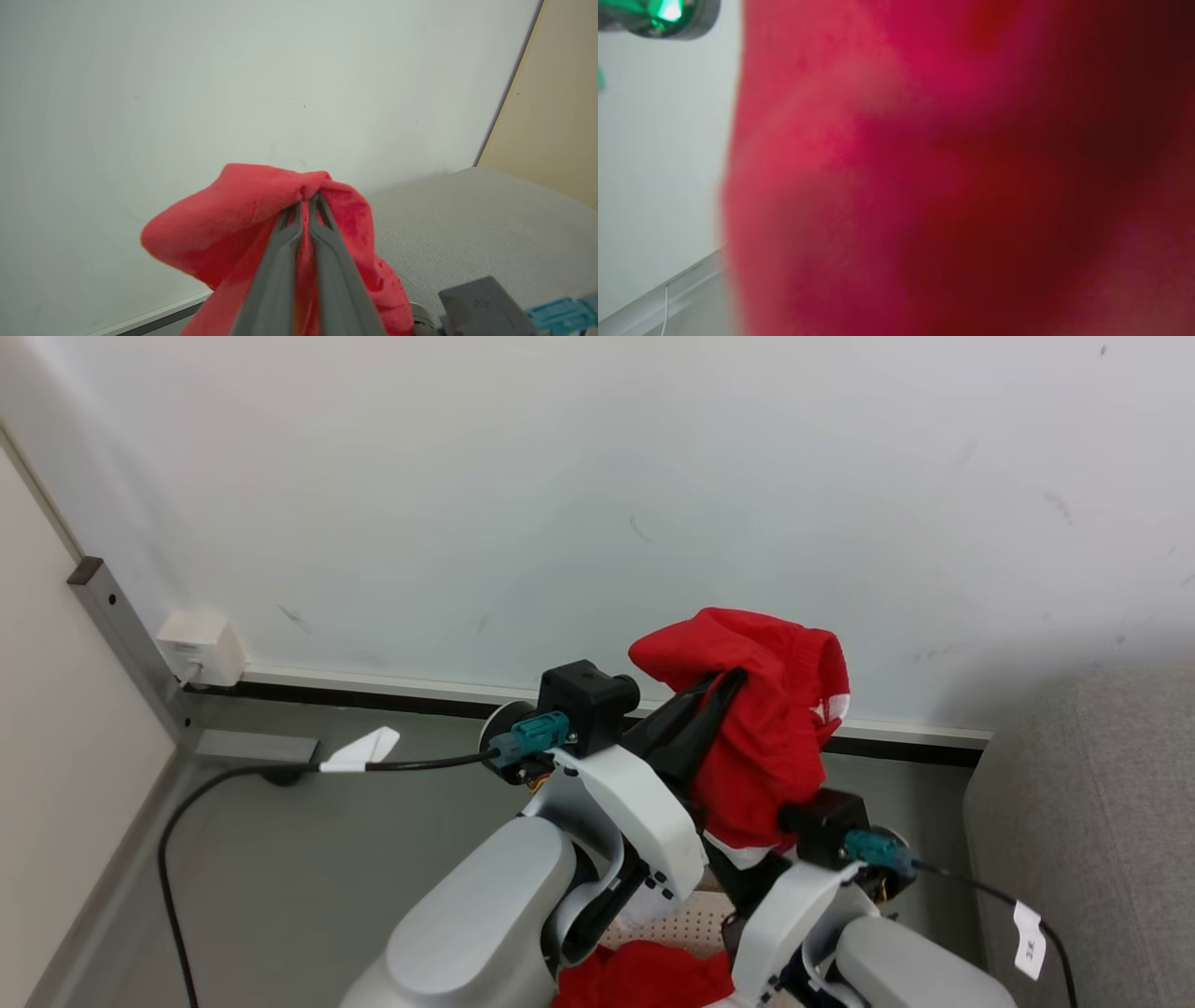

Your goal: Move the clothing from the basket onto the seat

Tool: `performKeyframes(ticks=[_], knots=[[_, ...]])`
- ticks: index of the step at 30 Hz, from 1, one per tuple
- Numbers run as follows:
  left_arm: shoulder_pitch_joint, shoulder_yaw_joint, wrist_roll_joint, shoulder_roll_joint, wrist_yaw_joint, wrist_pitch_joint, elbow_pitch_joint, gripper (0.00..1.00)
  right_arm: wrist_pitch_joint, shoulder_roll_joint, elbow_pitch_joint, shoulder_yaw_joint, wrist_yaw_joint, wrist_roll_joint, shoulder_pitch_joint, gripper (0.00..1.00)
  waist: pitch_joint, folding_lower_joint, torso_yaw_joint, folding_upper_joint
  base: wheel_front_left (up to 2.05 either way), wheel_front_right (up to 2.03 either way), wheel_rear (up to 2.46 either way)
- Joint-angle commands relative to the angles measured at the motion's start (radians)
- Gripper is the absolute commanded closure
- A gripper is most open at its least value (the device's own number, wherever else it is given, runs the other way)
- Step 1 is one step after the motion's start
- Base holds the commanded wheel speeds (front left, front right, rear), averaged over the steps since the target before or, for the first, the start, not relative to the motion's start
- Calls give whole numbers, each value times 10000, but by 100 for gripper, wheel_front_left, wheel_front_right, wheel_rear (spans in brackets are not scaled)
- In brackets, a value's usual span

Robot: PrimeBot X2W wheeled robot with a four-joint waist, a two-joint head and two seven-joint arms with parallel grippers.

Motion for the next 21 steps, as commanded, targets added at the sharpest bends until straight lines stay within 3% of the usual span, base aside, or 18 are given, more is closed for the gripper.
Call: performKeyframes(ticks=[1,9,21], knots=[[-93,-16,-41,19,38,-67,45,100,9,-96,111,88,-21,172,-222,100,-14,0,-8,0,0,0,0],[-66,143,-232,143,204,-307,425,100,1,-402,160,-474,-21,291,-596,100,-72,0,-146,0,0,0,0],[275,316,-422,430,366,-519,711,100,-1,-956,-1847,-2604,-21,-1198,777,100,-65,0,-571,0,0,0,0]])
